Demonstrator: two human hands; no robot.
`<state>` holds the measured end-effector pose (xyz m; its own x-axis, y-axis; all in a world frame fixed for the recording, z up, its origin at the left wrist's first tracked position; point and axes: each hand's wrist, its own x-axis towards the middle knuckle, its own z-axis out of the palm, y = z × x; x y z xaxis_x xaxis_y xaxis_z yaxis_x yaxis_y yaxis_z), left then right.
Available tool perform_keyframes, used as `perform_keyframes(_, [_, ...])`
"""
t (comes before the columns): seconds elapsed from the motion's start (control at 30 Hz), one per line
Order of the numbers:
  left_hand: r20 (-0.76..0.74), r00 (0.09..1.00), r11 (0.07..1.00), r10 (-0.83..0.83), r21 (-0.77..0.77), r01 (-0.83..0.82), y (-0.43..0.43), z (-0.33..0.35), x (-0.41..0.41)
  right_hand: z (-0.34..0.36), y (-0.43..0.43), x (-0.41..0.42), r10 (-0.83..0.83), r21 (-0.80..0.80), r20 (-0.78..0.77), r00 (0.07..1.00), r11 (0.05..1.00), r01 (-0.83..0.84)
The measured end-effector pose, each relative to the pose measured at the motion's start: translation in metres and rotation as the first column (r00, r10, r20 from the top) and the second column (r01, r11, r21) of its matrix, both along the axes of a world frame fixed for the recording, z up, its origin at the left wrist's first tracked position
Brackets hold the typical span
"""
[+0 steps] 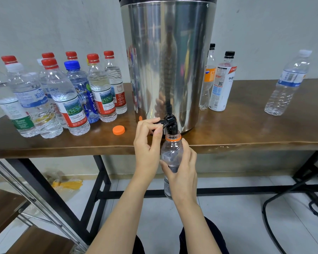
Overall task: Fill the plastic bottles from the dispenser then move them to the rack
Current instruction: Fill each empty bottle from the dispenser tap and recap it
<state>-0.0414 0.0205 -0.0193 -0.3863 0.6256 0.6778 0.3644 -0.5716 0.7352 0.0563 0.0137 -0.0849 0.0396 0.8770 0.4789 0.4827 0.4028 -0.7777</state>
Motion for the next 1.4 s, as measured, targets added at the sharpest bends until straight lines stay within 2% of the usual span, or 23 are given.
perform_keyframes(1.4, [-0.001, 1.0, 1.0, -0.001, 0.008, 0.001, 0.0017, -0.0016, -0.0004, -0.0021, 0.0004, 0.0014, 0.026, -0.036, -0.069, 0.997, 0.999, -0.029])
